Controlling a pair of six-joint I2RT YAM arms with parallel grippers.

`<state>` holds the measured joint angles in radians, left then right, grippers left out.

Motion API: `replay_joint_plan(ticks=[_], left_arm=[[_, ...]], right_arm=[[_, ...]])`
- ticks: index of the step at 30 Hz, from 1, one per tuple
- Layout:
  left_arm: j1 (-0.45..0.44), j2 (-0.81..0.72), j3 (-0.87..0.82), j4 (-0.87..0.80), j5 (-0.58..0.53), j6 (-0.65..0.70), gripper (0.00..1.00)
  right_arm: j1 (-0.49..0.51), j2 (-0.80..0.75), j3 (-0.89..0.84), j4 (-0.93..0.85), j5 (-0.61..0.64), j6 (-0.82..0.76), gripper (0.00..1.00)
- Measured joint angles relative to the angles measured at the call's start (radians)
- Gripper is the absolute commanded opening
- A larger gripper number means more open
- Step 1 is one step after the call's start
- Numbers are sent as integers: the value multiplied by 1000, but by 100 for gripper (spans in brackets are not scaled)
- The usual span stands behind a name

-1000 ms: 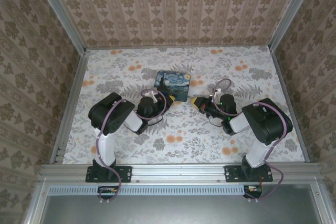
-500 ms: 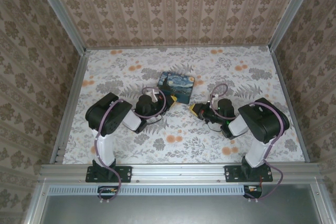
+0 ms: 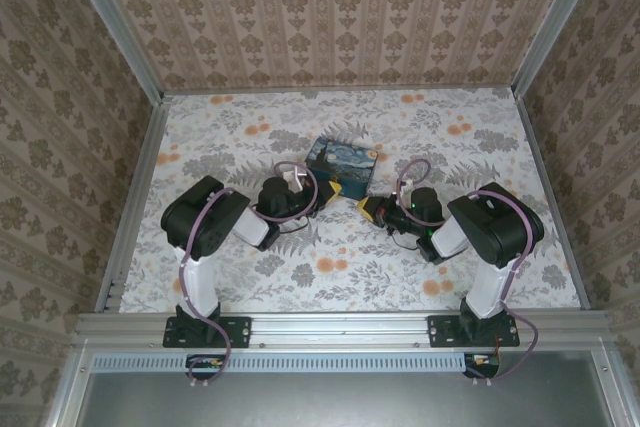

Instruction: Unlock the padlock with the key

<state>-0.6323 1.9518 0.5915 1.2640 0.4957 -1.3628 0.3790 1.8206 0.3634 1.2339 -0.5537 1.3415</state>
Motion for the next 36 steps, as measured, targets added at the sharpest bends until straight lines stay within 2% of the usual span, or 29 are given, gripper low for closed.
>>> replay_joint_plan(ticks=[36], left_arm=[[-1, 0, 0, 0, 14, 0, 0]], right_arm=[[22, 0, 64, -3, 26, 24, 0]])
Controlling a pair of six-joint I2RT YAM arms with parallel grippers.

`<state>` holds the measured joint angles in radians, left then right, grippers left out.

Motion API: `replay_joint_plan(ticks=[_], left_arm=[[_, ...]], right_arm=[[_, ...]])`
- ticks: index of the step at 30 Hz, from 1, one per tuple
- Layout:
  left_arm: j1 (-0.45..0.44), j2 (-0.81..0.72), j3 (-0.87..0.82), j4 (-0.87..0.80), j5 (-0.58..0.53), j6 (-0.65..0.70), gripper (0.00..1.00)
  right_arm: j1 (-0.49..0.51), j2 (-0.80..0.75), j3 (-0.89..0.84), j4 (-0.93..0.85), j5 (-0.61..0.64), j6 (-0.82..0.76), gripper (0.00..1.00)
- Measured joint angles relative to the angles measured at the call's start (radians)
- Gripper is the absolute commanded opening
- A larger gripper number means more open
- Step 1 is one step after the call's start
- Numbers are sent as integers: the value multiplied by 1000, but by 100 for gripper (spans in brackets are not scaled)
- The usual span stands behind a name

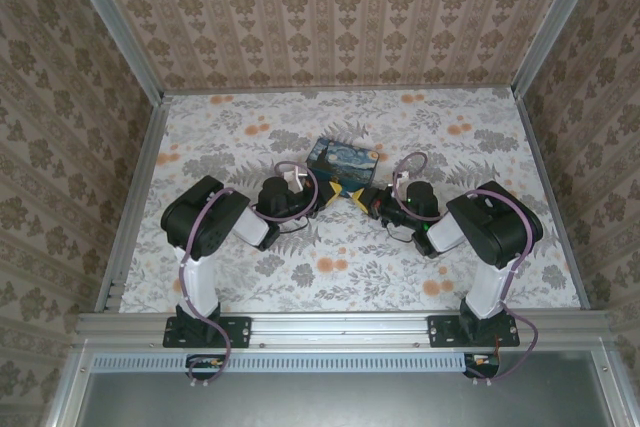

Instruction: Unlock the padlock with the key

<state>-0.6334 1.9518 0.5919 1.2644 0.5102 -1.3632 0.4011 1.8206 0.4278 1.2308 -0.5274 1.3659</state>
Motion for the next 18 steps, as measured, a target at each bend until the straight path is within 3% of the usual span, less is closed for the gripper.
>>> replay_joint_plan(ticks=[18], left_arm=[[-6, 0, 6, -8, -29, -26, 0]], right_arm=[[0, 51, 32, 13, 23, -2, 0]])
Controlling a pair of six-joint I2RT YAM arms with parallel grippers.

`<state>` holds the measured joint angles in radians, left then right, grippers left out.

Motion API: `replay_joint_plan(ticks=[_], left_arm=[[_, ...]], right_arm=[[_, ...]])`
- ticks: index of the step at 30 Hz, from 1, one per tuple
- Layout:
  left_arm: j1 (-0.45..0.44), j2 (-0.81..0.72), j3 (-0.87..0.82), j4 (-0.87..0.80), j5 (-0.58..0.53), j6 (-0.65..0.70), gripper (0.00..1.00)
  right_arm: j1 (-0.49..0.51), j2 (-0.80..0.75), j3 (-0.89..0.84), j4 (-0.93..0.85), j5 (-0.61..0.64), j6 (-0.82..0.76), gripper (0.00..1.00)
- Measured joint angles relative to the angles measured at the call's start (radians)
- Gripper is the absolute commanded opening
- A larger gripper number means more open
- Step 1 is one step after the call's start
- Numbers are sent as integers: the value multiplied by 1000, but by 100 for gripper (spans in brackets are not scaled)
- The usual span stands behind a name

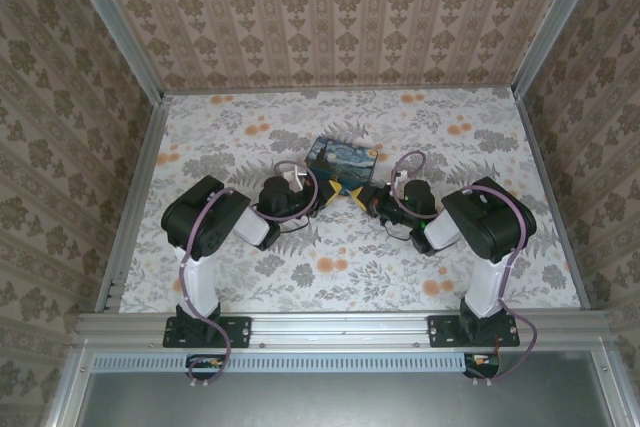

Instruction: Unlock the padlock with the key

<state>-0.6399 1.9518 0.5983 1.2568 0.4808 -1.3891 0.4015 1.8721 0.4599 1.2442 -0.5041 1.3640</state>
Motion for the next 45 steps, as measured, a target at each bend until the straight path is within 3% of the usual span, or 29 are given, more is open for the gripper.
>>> replay_joint_plan(ticks=[32, 45], left_arm=[[-8, 0, 33, 1, -33, -26, 0], [-17, 59, 67, 28, -57, -33, 0]], right_arm=[[-37, 1, 61, -24, -39, -33, 0], [-44, 2, 117, -135, -45, -29, 0]])
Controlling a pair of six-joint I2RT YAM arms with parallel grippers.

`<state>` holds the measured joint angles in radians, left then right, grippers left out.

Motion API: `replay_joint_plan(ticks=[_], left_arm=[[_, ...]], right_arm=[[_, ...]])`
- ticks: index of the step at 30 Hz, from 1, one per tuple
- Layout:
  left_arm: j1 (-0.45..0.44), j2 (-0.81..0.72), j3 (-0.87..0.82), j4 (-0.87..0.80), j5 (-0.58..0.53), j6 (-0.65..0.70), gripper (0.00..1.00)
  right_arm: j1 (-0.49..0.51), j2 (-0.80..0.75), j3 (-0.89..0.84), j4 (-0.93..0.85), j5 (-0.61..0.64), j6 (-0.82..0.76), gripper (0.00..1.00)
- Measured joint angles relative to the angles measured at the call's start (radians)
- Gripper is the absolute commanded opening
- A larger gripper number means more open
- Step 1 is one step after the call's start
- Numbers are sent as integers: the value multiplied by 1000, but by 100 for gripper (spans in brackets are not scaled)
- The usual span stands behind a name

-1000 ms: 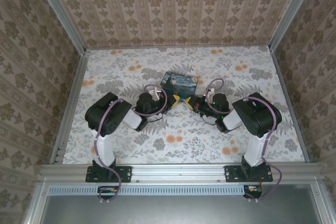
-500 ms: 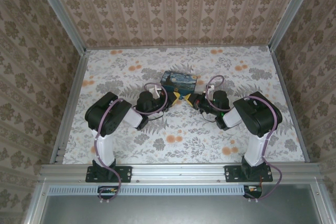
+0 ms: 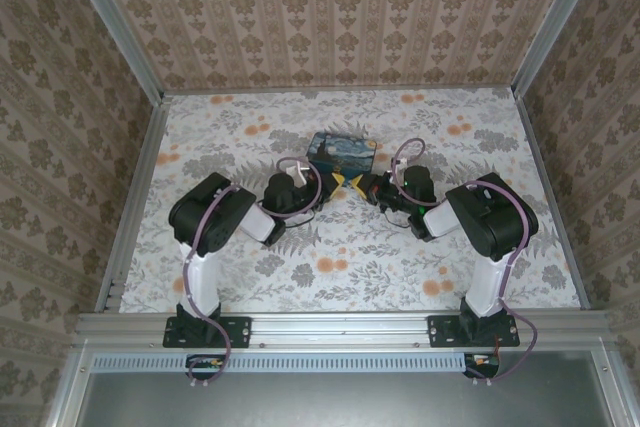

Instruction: Unlock the padlock with the key

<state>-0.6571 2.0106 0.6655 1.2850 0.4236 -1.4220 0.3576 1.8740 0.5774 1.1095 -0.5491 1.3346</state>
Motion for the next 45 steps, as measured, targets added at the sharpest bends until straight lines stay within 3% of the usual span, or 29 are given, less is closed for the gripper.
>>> replay_joint_plan(ticks=[7, 20, 26, 36, 40, 45], left_arm=[[-11, 21, 0, 2, -23, 0, 0], [-41, 21, -47, 9, -93, -17, 0], [-41, 21, -58, -3, -88, -19, 0], [-27, 21, -63, -13, -69, -19, 0], [-23, 21, -63, -13, -61, -19, 0], [-22, 21, -63, -13, -53, -26, 0]], right_arm=[[0, 5, 0, -39, 9, -7, 1], [7, 5, 0, -49, -21, -54, 51], [4, -45, -28, -93, -39, -107, 66], [-6, -283, -54, -478, -27, -397, 66], [21, -372, -10, -704, 53, -599, 63], [134, -413, 71, -905, 219, -830, 53]])
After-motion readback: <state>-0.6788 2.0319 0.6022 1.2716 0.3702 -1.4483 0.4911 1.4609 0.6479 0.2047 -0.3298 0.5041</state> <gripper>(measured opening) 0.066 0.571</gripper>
